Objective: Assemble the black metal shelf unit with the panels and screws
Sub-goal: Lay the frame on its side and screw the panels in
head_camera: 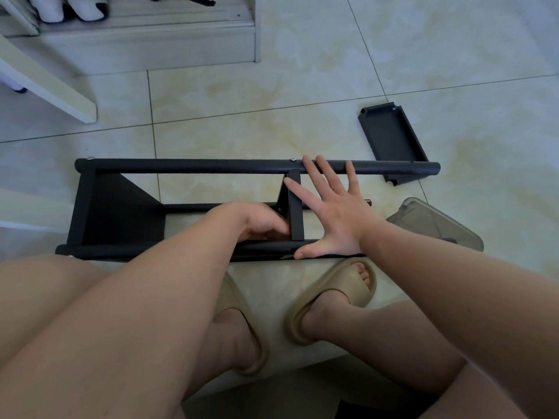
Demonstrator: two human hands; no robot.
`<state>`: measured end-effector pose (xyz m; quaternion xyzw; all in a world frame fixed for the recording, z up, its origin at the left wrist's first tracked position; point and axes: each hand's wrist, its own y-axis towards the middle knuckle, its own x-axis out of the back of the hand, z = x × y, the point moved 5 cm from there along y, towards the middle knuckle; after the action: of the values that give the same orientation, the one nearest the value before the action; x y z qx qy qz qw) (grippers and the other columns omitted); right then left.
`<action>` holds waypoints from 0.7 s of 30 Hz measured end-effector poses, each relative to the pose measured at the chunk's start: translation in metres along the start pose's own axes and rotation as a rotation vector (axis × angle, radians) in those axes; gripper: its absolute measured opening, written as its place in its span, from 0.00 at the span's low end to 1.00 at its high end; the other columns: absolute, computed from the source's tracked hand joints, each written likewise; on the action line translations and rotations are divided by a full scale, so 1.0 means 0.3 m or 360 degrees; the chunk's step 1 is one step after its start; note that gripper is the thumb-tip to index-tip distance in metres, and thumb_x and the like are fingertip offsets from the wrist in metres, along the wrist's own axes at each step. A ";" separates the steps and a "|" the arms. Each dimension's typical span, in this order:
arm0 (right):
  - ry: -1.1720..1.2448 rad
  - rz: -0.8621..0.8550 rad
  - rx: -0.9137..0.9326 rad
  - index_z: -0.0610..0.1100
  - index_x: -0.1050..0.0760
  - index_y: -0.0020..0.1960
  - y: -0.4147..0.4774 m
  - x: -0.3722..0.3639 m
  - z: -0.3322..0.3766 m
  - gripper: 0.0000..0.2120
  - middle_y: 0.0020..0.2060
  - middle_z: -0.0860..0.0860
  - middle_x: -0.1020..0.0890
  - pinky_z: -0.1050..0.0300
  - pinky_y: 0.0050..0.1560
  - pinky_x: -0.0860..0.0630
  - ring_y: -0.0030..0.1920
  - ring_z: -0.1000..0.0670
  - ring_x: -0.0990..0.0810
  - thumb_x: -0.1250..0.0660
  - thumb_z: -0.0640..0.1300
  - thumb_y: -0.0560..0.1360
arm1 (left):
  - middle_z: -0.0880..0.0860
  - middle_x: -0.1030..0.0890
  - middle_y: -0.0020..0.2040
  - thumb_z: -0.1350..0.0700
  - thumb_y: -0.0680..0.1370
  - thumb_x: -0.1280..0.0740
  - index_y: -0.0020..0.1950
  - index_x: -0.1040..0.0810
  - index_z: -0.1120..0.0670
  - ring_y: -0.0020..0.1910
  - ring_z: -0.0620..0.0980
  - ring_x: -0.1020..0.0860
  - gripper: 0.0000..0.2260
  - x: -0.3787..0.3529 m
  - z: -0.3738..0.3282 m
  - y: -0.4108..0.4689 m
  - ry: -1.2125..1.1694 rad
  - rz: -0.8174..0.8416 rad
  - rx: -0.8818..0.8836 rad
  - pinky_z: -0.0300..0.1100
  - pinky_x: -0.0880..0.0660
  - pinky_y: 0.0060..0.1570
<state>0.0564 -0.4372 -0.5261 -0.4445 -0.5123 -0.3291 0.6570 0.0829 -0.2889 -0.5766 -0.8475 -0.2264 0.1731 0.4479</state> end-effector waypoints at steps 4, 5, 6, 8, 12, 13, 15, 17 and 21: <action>-0.0003 -0.0006 -0.0003 0.58 0.65 0.81 0.001 -0.002 -0.001 0.59 0.81 0.44 0.64 0.25 0.74 0.63 0.80 0.41 0.68 0.51 0.87 0.61 | 0.48 0.18 0.31 0.66 0.77 0.36 0.37 0.19 0.53 0.32 0.43 0.19 0.13 -0.003 -0.001 0.002 -0.0061 -0.0003 -0.0059 0.33 0.25 0.35; -0.0002 -0.0006 -0.0004 0.58 0.65 0.81 0.001 -0.001 -0.002 0.59 0.81 0.44 0.64 0.25 0.74 0.63 0.80 0.41 0.68 0.51 0.87 0.61 | 0.48 0.18 0.31 0.67 0.77 0.37 0.34 0.19 0.53 0.31 0.43 0.19 0.15 -0.004 0.000 0.002 -0.0064 0.0002 -0.0065 0.32 0.25 0.33; 0.0000 -0.0004 -0.0005 0.58 0.65 0.81 0.000 -0.002 -0.001 0.59 0.81 0.44 0.65 0.26 0.74 0.63 0.80 0.42 0.68 0.51 0.87 0.61 | 0.48 0.19 0.30 0.68 0.77 0.37 0.32 0.19 0.53 0.31 0.44 0.19 0.17 -0.004 -0.001 0.002 -0.0065 0.0007 -0.0073 0.32 0.25 0.32; 0.0003 -0.0005 -0.0005 0.58 0.65 0.81 -0.001 -0.002 -0.001 0.59 0.81 0.45 0.65 0.26 0.74 0.63 0.80 0.42 0.68 0.50 0.87 0.61 | 0.49 0.19 0.31 0.68 0.77 0.38 0.34 0.19 0.53 0.33 0.46 0.19 0.16 -0.003 -0.001 0.003 -0.0076 0.0008 -0.0084 0.32 0.25 0.33; 0.0000 -0.0005 -0.0007 0.58 0.65 0.81 0.000 -0.002 0.000 0.59 0.81 0.45 0.65 0.25 0.74 0.63 0.80 0.41 0.67 0.50 0.87 0.61 | 0.51 0.16 0.38 0.69 0.77 0.37 0.43 0.18 0.54 0.39 0.46 0.18 0.13 0.000 0.003 0.005 -0.0136 -0.0006 -0.0093 0.35 0.22 0.40; -0.0001 -0.0006 -0.0006 0.58 0.66 0.81 0.000 -0.002 -0.001 0.59 0.81 0.44 0.65 0.25 0.74 0.63 0.80 0.41 0.67 0.50 0.87 0.61 | 0.51 0.16 0.39 0.68 0.78 0.37 0.44 0.18 0.54 0.39 0.46 0.17 0.12 -0.001 0.004 0.004 -0.0144 0.0003 -0.0091 0.35 0.22 0.40; 0.0002 -0.0007 -0.0004 0.58 0.66 0.81 0.000 -0.002 -0.002 0.59 0.81 0.45 0.64 0.25 0.74 0.63 0.80 0.41 0.67 0.51 0.87 0.61 | 0.52 0.15 0.40 0.67 0.78 0.37 0.45 0.17 0.54 0.41 0.48 0.17 0.12 -0.003 0.007 0.000 -0.0157 0.0061 -0.0070 0.37 0.22 0.44; 0.0007 -0.0004 -0.0003 0.58 0.66 0.81 0.000 -0.002 -0.001 0.59 0.81 0.45 0.64 0.25 0.74 0.63 0.80 0.41 0.67 0.51 0.87 0.61 | 0.54 0.15 0.46 0.64 0.78 0.36 0.46 0.15 0.53 0.45 0.51 0.18 0.12 -0.008 0.012 -0.004 -0.0174 0.0179 -0.0003 0.43 0.22 0.53; 0.0017 -0.0004 -0.0001 0.58 0.65 0.81 -0.001 -0.003 -0.001 0.59 0.81 0.45 0.65 0.25 0.74 0.63 0.80 0.42 0.68 0.51 0.87 0.61 | 0.55 0.16 0.48 0.62 0.79 0.37 0.50 0.15 0.54 0.48 0.52 0.18 0.10 -0.014 0.019 0.000 -0.0155 0.0303 0.0066 0.46 0.24 0.57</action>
<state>0.0560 -0.4378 -0.5268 -0.4425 -0.5092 -0.3324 0.6591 0.0766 -0.2873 -0.5793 -0.8463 -0.1628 0.2605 0.4352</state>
